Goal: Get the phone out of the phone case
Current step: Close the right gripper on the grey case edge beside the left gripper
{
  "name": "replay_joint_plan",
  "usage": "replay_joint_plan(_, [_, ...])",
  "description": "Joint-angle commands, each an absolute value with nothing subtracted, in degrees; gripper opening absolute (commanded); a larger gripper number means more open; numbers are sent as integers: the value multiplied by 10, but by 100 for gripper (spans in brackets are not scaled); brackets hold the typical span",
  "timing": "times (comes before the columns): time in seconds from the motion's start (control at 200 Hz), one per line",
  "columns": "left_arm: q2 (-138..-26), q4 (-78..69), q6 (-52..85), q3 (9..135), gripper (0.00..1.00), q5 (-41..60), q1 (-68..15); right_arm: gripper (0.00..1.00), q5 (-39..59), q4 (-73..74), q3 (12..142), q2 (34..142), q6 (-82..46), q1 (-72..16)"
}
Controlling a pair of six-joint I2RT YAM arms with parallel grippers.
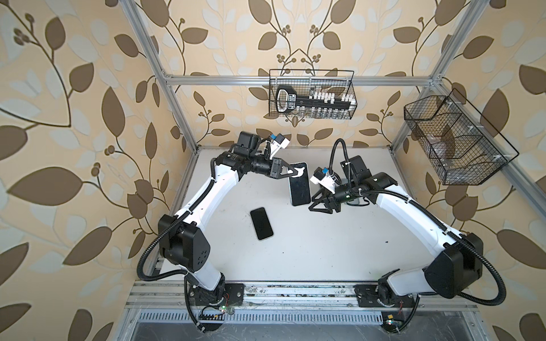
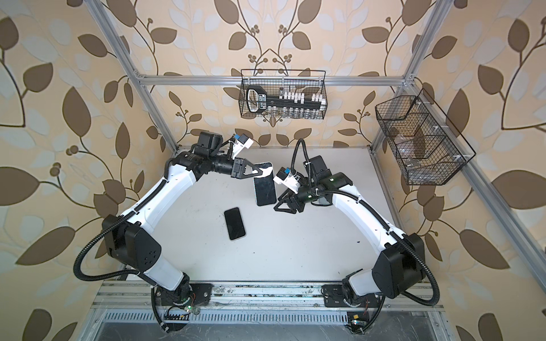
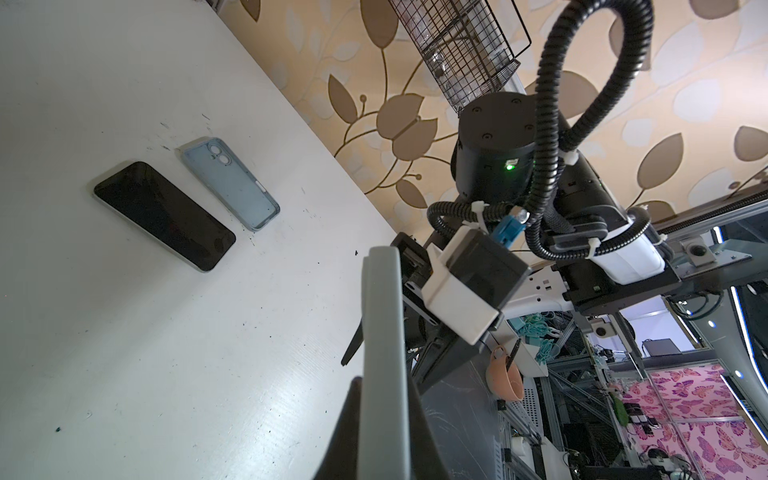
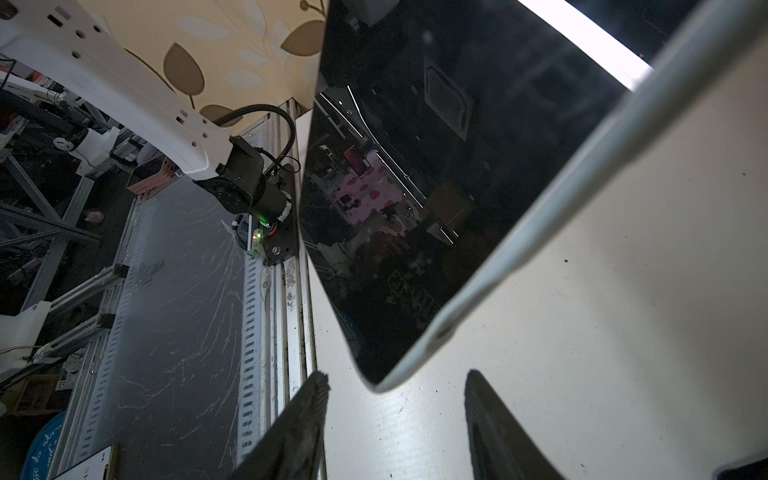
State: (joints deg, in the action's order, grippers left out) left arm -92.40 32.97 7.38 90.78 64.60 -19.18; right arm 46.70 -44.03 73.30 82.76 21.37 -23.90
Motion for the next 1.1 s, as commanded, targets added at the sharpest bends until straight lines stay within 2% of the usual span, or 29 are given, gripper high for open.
replay_joint_plan(0.0, [-911,310,66,919,0,690,-198,51,479,-455,760,838,241,-243])
replay_joint_plan(0.595, [-904,295,76,909,0,697,-201,39,521,-467,775,866,262,-243])
replay_joint_plan(0.74, [-904,284,85,909,0,702,-201,34,527,-472,775,869,267,-243])
replay_joint_plan(0.81, [-904,280,88,909,0,704,-201,28,529,-472,774,870,268,-243])
replay_joint_plan(1.1, [-905,275,92,905,0,707,-201,26,544,-473,781,876,272,-242])
